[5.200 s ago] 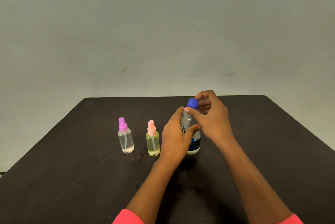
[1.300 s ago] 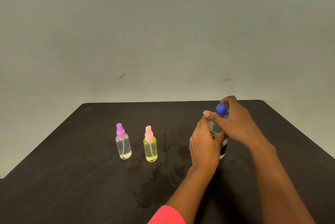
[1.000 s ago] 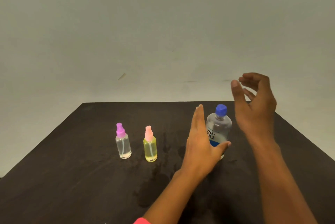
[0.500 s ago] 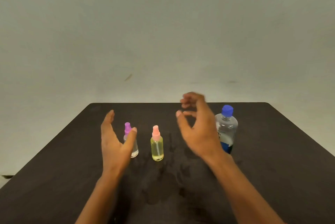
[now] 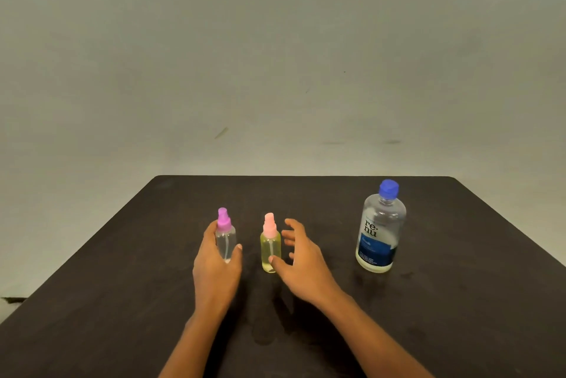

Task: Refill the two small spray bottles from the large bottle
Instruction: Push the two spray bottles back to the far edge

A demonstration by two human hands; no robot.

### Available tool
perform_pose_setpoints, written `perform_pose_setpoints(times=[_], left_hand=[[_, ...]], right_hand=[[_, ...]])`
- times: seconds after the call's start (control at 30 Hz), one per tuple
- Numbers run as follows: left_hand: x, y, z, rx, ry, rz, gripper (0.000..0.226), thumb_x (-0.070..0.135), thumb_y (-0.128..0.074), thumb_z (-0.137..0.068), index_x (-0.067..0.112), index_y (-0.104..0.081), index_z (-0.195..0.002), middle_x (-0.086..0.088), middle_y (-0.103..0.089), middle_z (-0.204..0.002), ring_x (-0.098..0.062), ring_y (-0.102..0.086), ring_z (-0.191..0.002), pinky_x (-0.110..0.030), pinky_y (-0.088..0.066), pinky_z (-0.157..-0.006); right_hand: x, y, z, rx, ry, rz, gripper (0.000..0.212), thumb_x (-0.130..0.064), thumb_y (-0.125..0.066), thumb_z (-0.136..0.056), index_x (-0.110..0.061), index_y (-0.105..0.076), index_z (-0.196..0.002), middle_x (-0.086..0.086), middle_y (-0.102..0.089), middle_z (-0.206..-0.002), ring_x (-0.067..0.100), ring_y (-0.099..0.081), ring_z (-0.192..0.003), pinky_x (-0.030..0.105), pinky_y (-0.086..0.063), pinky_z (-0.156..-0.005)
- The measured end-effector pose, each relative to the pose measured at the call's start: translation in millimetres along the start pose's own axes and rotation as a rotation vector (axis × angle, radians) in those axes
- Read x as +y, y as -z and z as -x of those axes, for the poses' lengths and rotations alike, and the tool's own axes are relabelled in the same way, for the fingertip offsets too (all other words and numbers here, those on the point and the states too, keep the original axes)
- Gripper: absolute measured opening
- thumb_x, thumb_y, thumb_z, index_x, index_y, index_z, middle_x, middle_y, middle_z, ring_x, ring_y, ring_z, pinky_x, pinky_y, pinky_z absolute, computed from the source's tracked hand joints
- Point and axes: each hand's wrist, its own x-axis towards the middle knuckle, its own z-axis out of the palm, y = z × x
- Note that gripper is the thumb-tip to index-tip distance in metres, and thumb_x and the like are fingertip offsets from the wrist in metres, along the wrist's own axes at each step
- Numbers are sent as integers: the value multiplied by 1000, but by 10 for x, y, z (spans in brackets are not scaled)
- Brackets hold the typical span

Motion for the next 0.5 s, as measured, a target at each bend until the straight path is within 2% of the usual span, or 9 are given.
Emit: perform_pose_setpoints(times=[0.13, 0.23, 0.33, 0.5], left_hand=[[0, 8, 5, 31, 1, -21, 58, 9, -62, -87, 17, -39, -138, -6, -55, -131, -20, -52, -118, -34, -41, -96], [5, 16, 16, 36, -2, -15, 58, 9, -65, -85, 18, -42, -137, -5, -57, -129, -19, -54, -115, -32, -41, -95], [22, 7, 37, 1, 4, 9, 62, 10, -69, -81, 18, -43, -136, -5, -58, -128, -20, -56, -115, -33, -43, -95], [50, -45, 73, -98, -19, 88, 70, 15, -77, -75, 26, -42, -134, 11, -55, -116, -7, -56, -103, -25, -45, -92]], right_hand=[[-9, -65, 15, 6, 8, -37, 64, -24, -67, -85, -31, -34, -139, -8, -52, -133, 9, -51, -120, 34, -45, -103], [-37, -104, 29, -6, 33, -29, 56, -23, -65, -88, -30, -37, -136, -9, -53, -129, 7, -53, -115, 28, -47, -99], [-37, -130, 22, 28, 47, -9, 50, -20, -64, -89, -29, -41, -132, -8, -55, -126, 8, -54, -113, 28, -47, -98], [-17, -155, 24, 103, 48, -21, 42, -21, -69, -85, -31, -48, -119, -9, -60, -117, 7, -58, -106, 30, -52, -91]])
